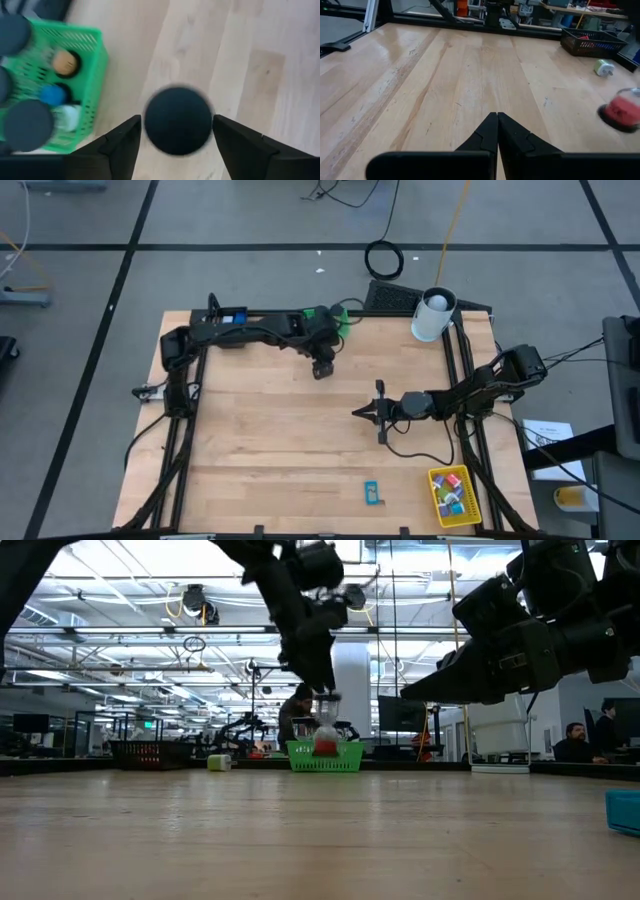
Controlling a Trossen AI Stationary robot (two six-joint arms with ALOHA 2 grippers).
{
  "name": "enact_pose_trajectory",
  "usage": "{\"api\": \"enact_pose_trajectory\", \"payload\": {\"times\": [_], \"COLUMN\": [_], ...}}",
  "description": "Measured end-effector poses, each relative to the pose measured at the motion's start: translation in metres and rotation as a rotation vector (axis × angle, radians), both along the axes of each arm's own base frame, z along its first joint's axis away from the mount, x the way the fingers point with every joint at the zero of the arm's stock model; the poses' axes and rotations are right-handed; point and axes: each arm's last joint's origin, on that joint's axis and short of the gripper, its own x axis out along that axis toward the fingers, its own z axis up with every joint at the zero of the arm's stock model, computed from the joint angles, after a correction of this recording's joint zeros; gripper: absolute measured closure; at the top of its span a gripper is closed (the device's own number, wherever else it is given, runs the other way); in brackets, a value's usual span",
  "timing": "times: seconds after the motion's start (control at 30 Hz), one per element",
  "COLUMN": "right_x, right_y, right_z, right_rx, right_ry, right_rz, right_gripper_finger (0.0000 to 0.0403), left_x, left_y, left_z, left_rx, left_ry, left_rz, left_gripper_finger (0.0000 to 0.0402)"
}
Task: Pick & Place Office items
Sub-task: Put the red hourglass into the green basket
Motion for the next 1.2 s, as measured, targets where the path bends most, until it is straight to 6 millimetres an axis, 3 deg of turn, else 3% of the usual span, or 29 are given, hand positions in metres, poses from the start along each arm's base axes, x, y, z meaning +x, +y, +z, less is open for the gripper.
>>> {"api": "enact_pose_trajectory", "payload": {"times": [0.13, 0.27, 0.4, 0.57, 0.67, 0.83, 0.93, 1.03, 1.2], "right_x": [0.000, 0.000, 0.000, 0.000, 0.000, 0.000, 0.001, 0.001, 0.002], "right_y": [0.000, 0.000, 0.000, 0.000, 0.000, -0.001, -0.002, -0.005, -0.013], "right_z": [0.000, 0.000, 0.000, 0.000, 0.000, 0.001, 0.001, 0.003, 0.001], "right_rx": [-0.001, 0.000, 0.000, 0.000, 0.000, 0.003, 0.013, 0.035, 0.083], "right_ry": [0.001, 0.001, 0.001, 0.004, 0.001, -0.007, -0.015, -0.028, -0.012], "right_rz": [0.000, -0.001, -0.001, -0.002, -0.004, -0.009, -0.019, -0.064, -0.127], "right_gripper_finger": [0.0403, 0.0403, 0.0403, 0.0403, 0.0403, 0.0399, 0.0397, 0.0394, 0.0394], "left_x": [-0.004, -0.004, -0.010, -0.025, -0.041, -0.087, -0.111, -0.129, -0.155], "left_y": [-0.006, -0.012, -0.017, -0.025, -0.032, -0.042, -0.045, -0.046, -0.054], "left_z": [0.016, 0.008, -0.017, -0.011, -0.001, 0.010, 0.011, 0.009, -0.030], "left_rx": [0.023, 0.030, 0.085, 0.125, 0.143, 0.186, 0.147, 0.084, 0.167], "left_ry": [-0.045, -0.035, 0.054, 0.009, -0.104, -0.391, -0.572, -0.620, -0.623], "left_rz": [-0.004, -0.032, -0.021, -0.036, -0.056, -0.077, -0.045, -0.027, -0.037], "left_gripper_finger": [0.0135, 0.0149, 0.0189, 0.0264, 0.0309, 0.0366, 0.0390, 0.0397, 0.0398]}}
